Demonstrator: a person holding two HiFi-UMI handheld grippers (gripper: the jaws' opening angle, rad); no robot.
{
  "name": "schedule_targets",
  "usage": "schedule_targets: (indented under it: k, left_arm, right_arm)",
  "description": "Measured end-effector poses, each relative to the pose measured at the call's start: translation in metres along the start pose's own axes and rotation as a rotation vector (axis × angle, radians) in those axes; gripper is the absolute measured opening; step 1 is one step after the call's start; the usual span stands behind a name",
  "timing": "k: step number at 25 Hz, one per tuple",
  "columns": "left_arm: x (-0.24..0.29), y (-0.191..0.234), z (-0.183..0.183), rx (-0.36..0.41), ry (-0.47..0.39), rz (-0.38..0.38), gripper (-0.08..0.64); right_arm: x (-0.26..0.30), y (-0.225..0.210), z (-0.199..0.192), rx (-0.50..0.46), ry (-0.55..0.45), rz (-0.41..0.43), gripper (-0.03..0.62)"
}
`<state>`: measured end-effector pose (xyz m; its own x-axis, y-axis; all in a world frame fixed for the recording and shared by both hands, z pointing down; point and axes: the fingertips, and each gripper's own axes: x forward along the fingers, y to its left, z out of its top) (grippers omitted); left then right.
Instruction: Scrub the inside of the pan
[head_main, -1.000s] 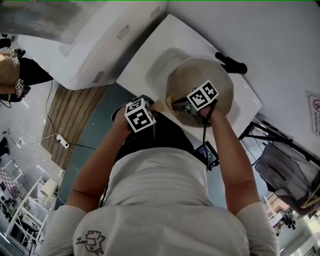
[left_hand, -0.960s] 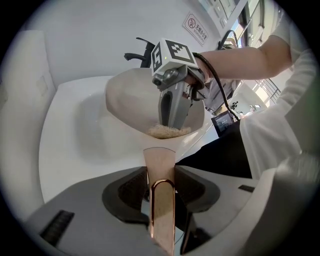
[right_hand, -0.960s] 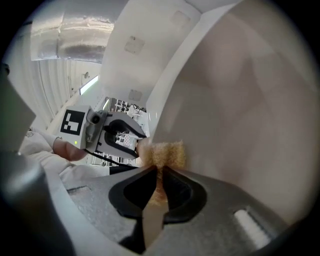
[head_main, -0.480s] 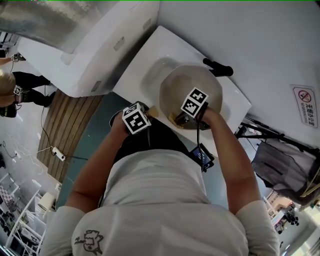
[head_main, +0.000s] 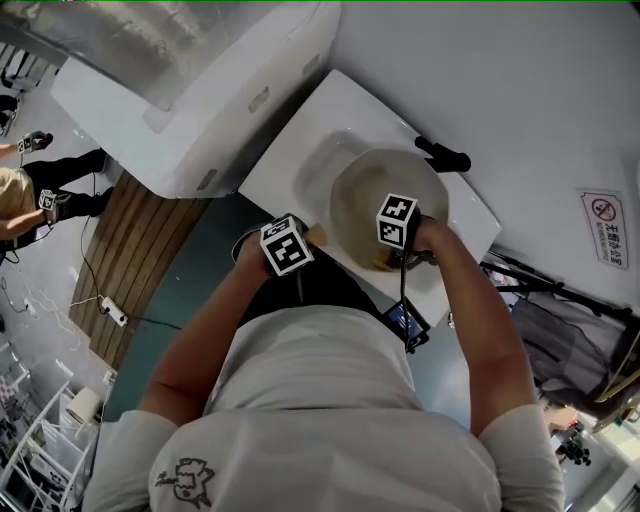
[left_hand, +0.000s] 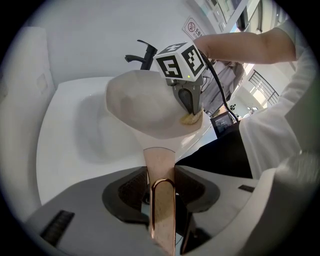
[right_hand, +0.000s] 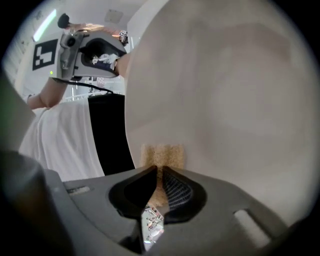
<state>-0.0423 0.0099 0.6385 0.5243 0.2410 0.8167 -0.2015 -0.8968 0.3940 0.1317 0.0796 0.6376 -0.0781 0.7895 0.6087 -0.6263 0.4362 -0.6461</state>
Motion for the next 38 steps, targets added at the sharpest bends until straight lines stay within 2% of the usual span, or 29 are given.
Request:
schedule_targets:
  k: [4,9,16,20,23,26,30,35,38]
  left_arm:
    - [-0.002,0.000,-0.002,-0.007,-0.002,0.001,0.167]
    - [-0.002,0.000,-0.002,-0.003,0.000,0.003,0.166]
    - [-0.001,-0.001,-0.002,-0.005,0.000,0.004,0.166]
    - [0.000,-0.001,-0.001,0.006,0.005,0.003,0.166]
    - [0.000,-0.002,0.000,0.005,0.011,0.005,0.163]
    - [0.000,-0.002,0.000,0.000,0.011,0.003,0.163]
    - [0.000,-0.002,-0.001,0.004,0.018,0.008,0.163]
    - [0.001,-0.001,-0.001,0.010,0.026,0.014,0.163]
    - [0.002,-0.001,-0.002,0.004,0.027,0.013,0.163]
  right_arm:
    - [-0.007,-0.006,-0.018,0.013,0.111,-0.067,0.040]
    - [-0.021,-0.036,-0.039,0.021,0.257,-0.227,0.041]
    - [-0.046,-0.077,-0.056,0.062,0.336,-0.435,0.041]
    - [-0.061,-0.101,-0.055,0.061,0.328,-0.588,0.044]
    - [-0.065,-0.129,-0.043,-0.019,0.317,-0.712,0.044]
    - [-0.086,-0.147,-0.034,-0.060,0.297,-0.874,0.044]
    - [-0.118,-0.161,-0.017,-0.116,0.209,-1.071,0.044]
    - [-0.145,-0.164,0.009,-0.251,0.123,-1.316,0.044]
    - [-0.161,-0.163,0.024,-0.298,0.036,-1.418,0.046]
